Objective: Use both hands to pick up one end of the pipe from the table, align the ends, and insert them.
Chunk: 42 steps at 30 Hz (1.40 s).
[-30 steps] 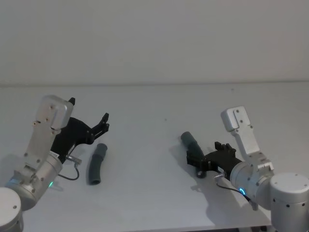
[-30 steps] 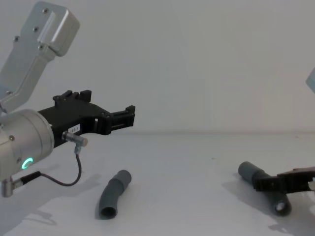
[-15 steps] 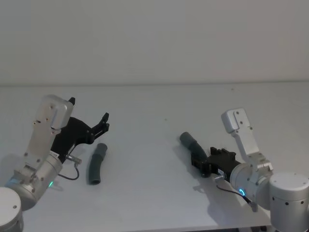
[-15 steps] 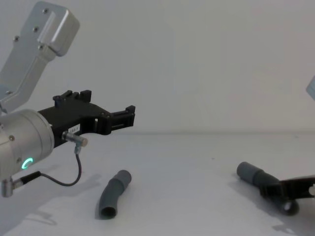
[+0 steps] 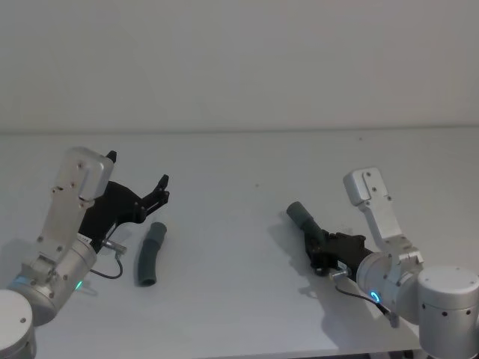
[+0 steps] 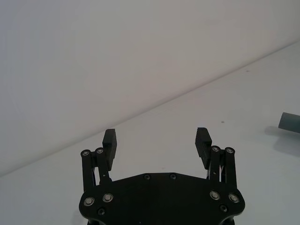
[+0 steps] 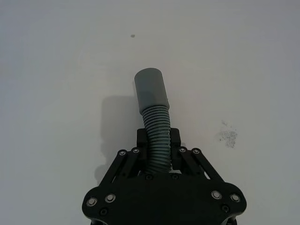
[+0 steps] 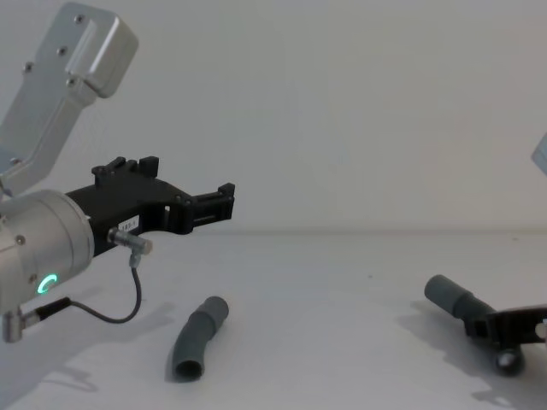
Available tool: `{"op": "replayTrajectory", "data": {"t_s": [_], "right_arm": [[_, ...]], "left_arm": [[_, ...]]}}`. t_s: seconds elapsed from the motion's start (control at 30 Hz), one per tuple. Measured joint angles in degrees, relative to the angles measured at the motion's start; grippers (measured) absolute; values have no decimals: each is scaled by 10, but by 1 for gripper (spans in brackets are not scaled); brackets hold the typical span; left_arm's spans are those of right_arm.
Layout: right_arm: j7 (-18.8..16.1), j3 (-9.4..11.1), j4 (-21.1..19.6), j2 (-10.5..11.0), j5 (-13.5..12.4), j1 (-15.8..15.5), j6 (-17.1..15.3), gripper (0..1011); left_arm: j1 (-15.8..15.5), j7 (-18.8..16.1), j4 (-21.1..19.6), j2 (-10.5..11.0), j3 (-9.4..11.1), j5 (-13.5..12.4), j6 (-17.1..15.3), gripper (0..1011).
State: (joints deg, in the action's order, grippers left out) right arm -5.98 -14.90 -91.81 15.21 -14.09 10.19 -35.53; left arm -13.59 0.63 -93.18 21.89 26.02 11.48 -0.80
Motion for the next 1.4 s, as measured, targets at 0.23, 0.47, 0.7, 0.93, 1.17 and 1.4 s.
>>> {"op": "replayTrajectory", "data": {"t_s": [0.23,0.47,0.7,0.93,1.17,1.4], "right_arm": [[-1,1,1,0,0,0,-1,222],[-8,2,-3,3,1,-2,10,214],[-24,2,-14,13,5,-7,46,195],[-52,1,-25,30,14,-14,106,182],[-86,-1,-31,53,24,-19,176,181],[-120,-5,-31,75,32,-20,243,174]], "left_arm": [[0,0,0,0,0,0,0,1001],[0,0,0,0,0,0,0,1001],[0,0,0,0,0,0,0,1001],[0,0,0,0,0,0,0,1002],[0,0,0,0,0,0,0,1001],[0,0,0,0,0,0,0,1001]]}}
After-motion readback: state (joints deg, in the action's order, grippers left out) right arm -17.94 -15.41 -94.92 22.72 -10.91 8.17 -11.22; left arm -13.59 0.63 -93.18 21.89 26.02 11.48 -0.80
